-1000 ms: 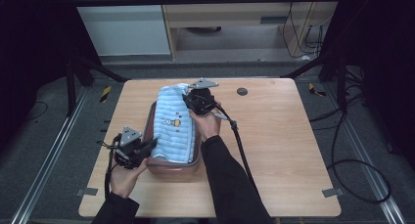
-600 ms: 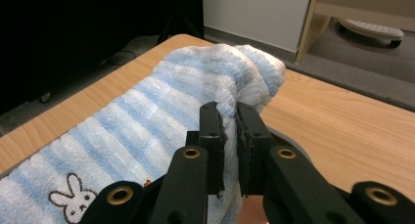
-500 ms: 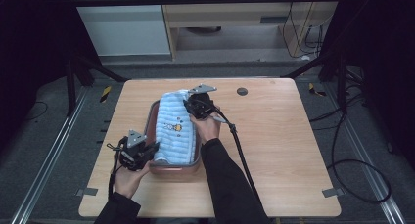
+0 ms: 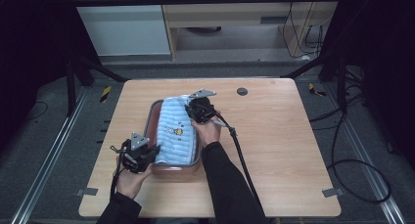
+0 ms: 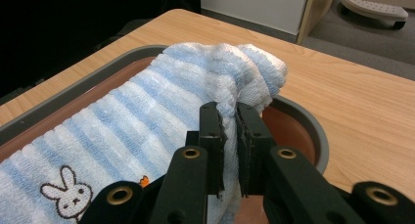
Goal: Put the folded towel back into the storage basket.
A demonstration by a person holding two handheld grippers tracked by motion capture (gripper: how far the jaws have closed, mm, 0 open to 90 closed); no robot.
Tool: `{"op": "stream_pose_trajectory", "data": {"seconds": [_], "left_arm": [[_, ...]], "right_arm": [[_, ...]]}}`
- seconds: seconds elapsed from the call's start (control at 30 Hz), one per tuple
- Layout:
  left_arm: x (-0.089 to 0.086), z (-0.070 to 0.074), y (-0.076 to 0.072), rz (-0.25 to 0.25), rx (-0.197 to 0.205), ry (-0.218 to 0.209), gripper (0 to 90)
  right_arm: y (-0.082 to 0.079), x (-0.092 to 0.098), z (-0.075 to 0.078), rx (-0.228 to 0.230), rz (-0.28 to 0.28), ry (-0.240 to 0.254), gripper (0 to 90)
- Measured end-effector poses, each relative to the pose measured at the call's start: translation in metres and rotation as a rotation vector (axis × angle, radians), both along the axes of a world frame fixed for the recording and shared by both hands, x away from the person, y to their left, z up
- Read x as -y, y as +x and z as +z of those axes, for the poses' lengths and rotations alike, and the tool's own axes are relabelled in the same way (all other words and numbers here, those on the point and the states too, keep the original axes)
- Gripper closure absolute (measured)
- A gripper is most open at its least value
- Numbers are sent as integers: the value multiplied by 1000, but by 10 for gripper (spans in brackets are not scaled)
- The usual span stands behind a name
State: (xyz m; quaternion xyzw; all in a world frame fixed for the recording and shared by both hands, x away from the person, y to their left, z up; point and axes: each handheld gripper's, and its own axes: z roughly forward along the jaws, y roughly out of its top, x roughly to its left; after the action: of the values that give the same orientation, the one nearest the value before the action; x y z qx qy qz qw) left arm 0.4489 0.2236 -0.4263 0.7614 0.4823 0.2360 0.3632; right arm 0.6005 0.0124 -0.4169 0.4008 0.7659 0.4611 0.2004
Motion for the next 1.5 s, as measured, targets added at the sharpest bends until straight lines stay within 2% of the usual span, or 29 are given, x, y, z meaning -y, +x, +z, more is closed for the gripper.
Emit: {"op": "stream_pose_trajectory", "data": {"seconds": [0.23, 0.27, 0.53, 0.6, 0.7, 0.73, 0.87, 1.0, 1.13, 1.23, 1.33, 1.37, 1.5], "left_arm": [[1, -4, -3, 7, -17, -2, 852], [2, -5, -3, 11, -35, -15, 852], [1, -7, 0, 17, -17, 11, 844], [1, -9, 1, 23, -25, 18, 836], [1, -10, 1, 30, -15, 27, 796], [0, -9, 1, 35, -6, 29, 759], [-4, -5, 0, 33, 25, 10, 653], [-5, 0, -1, 25, 44, -20, 603], [-7, 6, -3, 13, 62, -42, 541], [-9, 10, -4, -9, 73, -70, 487], [-11, 13, -4, -21, 76, -70, 432], [-13, 14, -5, -20, 87, -76, 413], [-17, 16, -4, -21, 86, -77, 364]], "right_arm": [[1, -1, -11, -39, 6, -19, 829], [1, -2, -13, -39, 6, -25, 828], [4, -5, -20, -61, 10, -46, 824], [5, -5, -21, -71, 13, -51, 818], [6, -6, -25, -96, 24, -73, 753], [6, -7, -26, -96, 23, -95, 715], [4, -5, -23, -60, 18, -92, 541], [-1, 1, -11, -7, 4, -63, 456], [-9, 13, 3, 33, -4, -22, 385], [-15, 26, 12, 47, -10, 4, 330], [-20, 38, 18, 44, -19, 20, 271], [-22, 43, 19, 44, -24, 28, 264], [-32, 66, 22, 57, -42, 58, 252]]}}
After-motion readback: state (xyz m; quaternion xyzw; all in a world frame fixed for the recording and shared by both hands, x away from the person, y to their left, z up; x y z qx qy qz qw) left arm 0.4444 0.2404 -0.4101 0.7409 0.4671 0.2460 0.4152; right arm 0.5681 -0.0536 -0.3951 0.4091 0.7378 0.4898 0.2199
